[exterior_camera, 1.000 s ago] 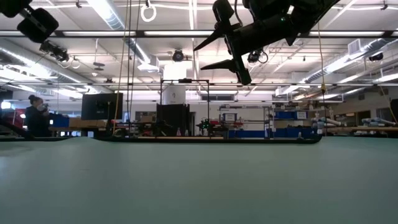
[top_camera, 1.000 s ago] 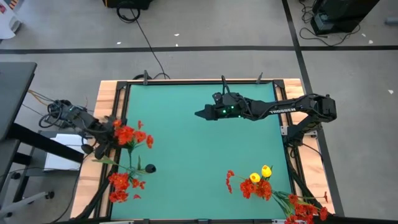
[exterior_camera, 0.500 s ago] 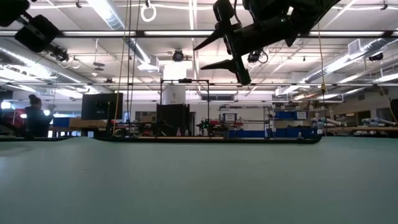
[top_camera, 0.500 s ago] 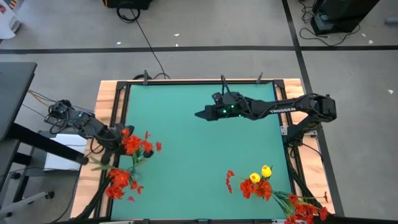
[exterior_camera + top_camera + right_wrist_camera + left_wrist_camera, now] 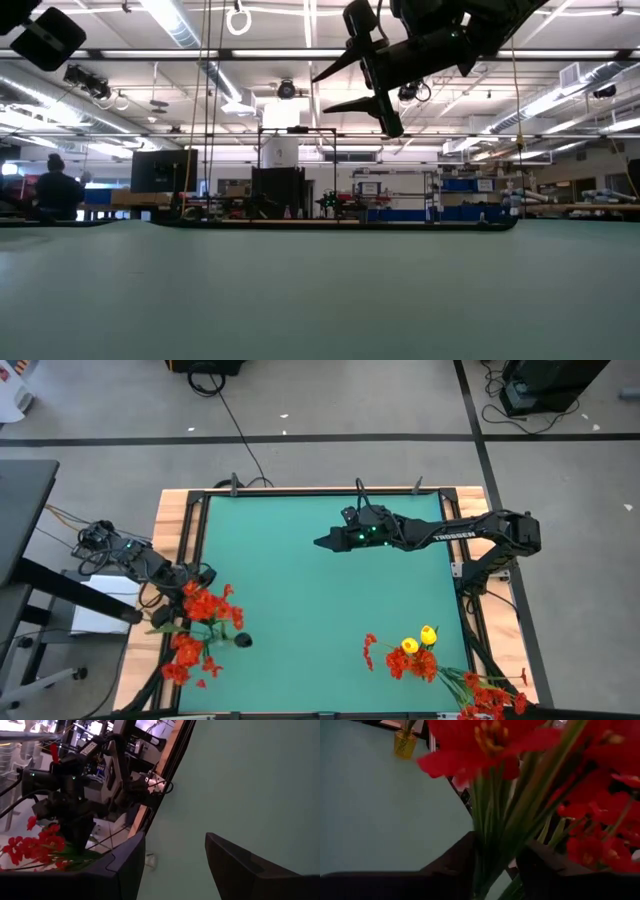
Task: Sort flowers into vase by color
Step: Put the red flowers into the transparent flower vase, then return to Home Position
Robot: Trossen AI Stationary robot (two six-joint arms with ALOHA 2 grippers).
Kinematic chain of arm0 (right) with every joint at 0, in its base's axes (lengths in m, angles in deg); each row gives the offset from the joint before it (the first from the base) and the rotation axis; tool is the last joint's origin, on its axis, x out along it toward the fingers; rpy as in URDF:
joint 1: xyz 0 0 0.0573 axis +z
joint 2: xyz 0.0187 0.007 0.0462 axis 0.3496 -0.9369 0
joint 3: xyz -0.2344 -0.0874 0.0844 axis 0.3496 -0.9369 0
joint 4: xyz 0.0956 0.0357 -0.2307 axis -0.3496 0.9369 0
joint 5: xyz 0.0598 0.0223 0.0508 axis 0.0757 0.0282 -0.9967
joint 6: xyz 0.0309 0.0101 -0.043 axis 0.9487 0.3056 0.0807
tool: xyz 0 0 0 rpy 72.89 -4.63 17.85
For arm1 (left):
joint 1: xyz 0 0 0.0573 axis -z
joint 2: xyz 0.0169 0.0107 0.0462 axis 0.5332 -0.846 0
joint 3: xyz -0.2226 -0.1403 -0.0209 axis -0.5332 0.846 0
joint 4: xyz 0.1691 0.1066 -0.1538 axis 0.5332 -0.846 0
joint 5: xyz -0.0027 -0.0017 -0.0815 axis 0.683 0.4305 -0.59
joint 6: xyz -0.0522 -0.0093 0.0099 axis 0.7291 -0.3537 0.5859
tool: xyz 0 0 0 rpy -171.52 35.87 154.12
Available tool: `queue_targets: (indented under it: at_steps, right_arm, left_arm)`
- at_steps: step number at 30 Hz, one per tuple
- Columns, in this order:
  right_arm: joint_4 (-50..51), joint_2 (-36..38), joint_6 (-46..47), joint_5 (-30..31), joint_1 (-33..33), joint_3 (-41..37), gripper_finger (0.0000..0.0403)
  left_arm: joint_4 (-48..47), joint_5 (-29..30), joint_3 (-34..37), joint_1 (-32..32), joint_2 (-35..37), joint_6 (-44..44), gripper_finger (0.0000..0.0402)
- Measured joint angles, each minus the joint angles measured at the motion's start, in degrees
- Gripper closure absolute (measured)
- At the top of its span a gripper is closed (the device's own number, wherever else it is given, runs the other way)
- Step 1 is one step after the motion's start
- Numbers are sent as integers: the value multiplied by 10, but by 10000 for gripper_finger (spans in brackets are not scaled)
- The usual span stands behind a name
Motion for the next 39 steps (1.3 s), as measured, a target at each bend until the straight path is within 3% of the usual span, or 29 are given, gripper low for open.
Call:
queue_targets:
  at_steps: [7,10,16,22,28,30,33,39]
  right_arm:
    - [0,0,0,0,13,0,188]
    - [0,0,2,1,16,0,188]
    - [0,0,15,1,16,0,188]
    - [-15,0,-10,19,22,0,189]
    - [-34,12,-90,47,30,19,218]
    - [-34,30,-132,42,30,28,238]
    - [-35,63,-216,19,28,42,276]
    - [-26,145,-418,-31,26,53,388]
  left_arm:
    - [-1,-60,-1,0,0,2,193]
    - [-8,-85,-12,0,0,6,181]
    - [-93,-79,-67,0,0,-18,180]
    - [-171,26,-144,0,0,-35,180]
    - [-181,255,-228,0,-2,-49,187]
    - [-174,307,-250,0,-10,-65,199]
    - [-123,335,-262,0,-34,-99,227]
    - [-28,402,-259,-3,-138,-167,294]
